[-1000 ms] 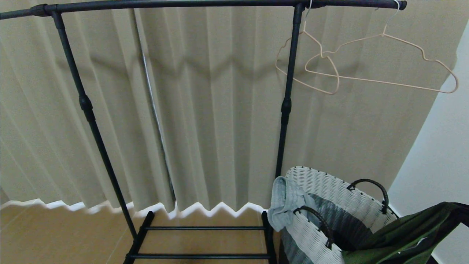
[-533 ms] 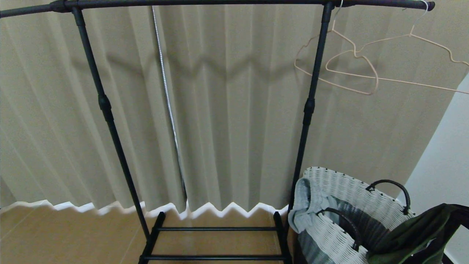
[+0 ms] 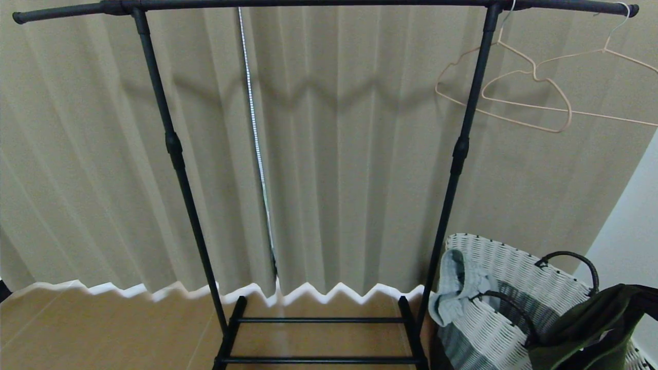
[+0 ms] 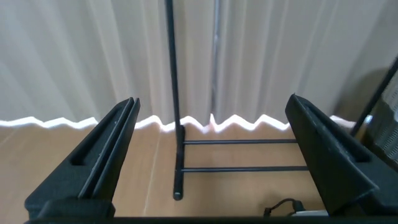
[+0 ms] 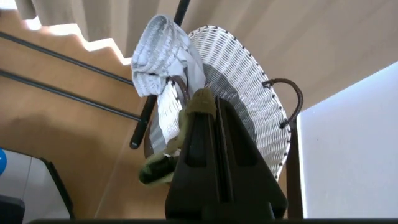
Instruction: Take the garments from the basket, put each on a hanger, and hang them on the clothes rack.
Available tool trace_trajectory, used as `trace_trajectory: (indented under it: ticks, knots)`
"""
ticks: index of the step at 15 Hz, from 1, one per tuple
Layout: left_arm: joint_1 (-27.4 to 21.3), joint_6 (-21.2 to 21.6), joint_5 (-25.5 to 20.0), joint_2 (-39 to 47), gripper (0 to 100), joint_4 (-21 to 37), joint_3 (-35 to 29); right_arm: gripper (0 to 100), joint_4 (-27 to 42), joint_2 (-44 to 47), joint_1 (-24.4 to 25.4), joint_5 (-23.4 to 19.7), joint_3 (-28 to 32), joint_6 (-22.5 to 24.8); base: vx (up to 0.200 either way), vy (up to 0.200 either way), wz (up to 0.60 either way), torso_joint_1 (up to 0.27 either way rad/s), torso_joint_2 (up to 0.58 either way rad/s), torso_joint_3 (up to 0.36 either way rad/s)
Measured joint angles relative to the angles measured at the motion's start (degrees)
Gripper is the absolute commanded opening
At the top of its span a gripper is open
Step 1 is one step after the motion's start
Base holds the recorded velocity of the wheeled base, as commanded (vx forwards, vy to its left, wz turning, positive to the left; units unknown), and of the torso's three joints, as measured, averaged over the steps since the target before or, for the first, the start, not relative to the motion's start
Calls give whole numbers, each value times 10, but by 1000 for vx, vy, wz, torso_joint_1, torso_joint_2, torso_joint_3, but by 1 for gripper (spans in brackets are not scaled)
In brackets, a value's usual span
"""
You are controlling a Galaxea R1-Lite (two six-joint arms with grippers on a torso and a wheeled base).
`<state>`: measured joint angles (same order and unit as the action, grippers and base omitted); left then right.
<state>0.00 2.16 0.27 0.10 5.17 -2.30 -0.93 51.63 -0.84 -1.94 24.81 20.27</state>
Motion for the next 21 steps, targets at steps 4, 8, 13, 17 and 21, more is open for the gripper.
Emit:
trace_trajectory:
  ticks: [4, 8, 13, 17, 21]
  knots:
    - [0, 66, -10, 0, 100, 0, 0, 0, -5, 15, 38, -4, 17, 0, 0, 0, 0, 0, 0, 0]
    - [-3, 82, -74, 21, 100, -1, -54, 0, -6, 38, 132, -4, 74, -3, 0, 0, 0, 0, 0, 0]
    - [-41, 68, -119, 222, 100, -66, -183, 0, -45, 95, 232, -15, 169, -52, 0, 0, 0, 0, 0, 0]
    - [-166, 3, -107, 475, 100, -169, -308, 0, -132, 163, 271, -16, 217, -141, 0, 0, 0, 0, 0, 0]
    - [-402, -68, -46, 661, 100, -209, -412, 0, -145, 182, 300, -18, 230, -197, 0, 0, 0, 0, 0, 0]
